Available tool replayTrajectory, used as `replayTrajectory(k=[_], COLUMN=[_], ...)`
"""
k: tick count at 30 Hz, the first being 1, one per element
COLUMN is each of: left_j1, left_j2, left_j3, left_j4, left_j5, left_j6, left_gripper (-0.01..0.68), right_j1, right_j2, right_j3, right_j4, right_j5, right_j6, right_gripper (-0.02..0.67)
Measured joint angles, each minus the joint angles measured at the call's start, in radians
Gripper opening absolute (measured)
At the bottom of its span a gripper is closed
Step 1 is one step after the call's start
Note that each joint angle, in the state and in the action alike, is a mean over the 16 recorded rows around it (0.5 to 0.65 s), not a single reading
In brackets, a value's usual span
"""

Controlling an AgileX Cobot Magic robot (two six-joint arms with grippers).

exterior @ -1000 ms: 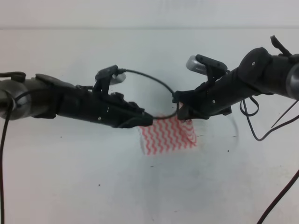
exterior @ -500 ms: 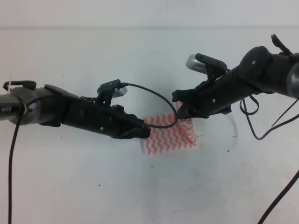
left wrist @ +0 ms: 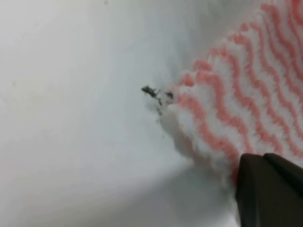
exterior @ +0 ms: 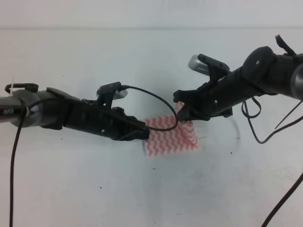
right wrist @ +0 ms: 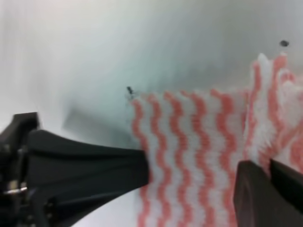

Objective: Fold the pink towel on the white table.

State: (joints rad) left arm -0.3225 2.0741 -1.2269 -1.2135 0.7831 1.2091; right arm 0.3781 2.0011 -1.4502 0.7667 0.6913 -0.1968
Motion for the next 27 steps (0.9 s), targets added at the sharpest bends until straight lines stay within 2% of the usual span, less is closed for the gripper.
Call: replayTrajectory(k=[27], left_j1=[0.000], left_j2=[0.010], left_j3=[0.000], left_j4=[-0.007], left_j5=[0.000], left_j6=[0.005], left_gripper=[-0.005], right_j1=[0.073], right_j2=[0.050], right_j3=[-0.037], right_j4=[0.048], right_j5=[-0.022], right_j6=[-0.014], right_gripper=[-0.017])
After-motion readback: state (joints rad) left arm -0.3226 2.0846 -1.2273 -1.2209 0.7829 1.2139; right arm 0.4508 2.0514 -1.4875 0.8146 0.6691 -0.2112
